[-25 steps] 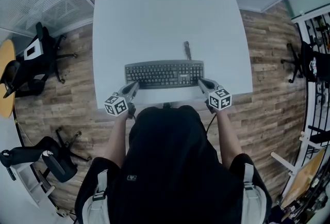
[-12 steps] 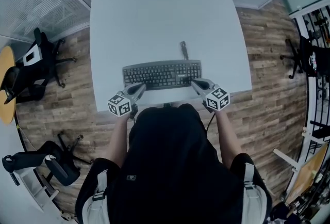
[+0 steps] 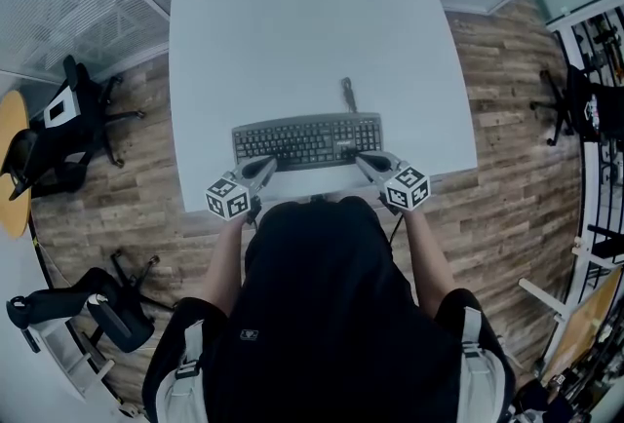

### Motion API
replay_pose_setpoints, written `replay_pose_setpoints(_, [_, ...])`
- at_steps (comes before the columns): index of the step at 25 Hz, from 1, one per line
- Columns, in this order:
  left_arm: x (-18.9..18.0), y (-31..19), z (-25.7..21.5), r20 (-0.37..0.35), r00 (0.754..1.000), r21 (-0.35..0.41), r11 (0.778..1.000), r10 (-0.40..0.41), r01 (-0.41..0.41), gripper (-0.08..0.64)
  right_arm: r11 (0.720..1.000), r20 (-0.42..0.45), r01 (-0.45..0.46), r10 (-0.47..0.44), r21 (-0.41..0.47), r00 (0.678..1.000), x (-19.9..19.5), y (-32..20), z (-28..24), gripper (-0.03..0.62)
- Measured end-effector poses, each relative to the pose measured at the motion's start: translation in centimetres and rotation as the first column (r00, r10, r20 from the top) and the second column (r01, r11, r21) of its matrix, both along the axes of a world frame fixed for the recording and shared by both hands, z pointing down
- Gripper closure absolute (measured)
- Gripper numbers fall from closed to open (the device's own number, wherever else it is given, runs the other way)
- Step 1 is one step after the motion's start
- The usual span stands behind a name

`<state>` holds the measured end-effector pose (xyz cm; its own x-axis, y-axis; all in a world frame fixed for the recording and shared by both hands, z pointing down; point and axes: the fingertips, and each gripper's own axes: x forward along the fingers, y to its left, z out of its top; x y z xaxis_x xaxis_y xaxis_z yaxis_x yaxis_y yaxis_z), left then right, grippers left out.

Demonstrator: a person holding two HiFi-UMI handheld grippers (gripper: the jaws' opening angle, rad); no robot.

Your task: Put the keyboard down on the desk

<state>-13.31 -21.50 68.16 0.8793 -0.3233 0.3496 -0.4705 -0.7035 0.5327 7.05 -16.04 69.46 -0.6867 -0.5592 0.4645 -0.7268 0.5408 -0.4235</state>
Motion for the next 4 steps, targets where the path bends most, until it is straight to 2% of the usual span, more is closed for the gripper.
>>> replay_pose_setpoints(4, [-0.18,0.01,-0.01,-0.001,1.000,-0.002,1.000,0.000,0.000,0.549,1.000,-0.008,0.011,-0.011,-0.002,1.000,-0.51,-0.06,-0.01,0.589])
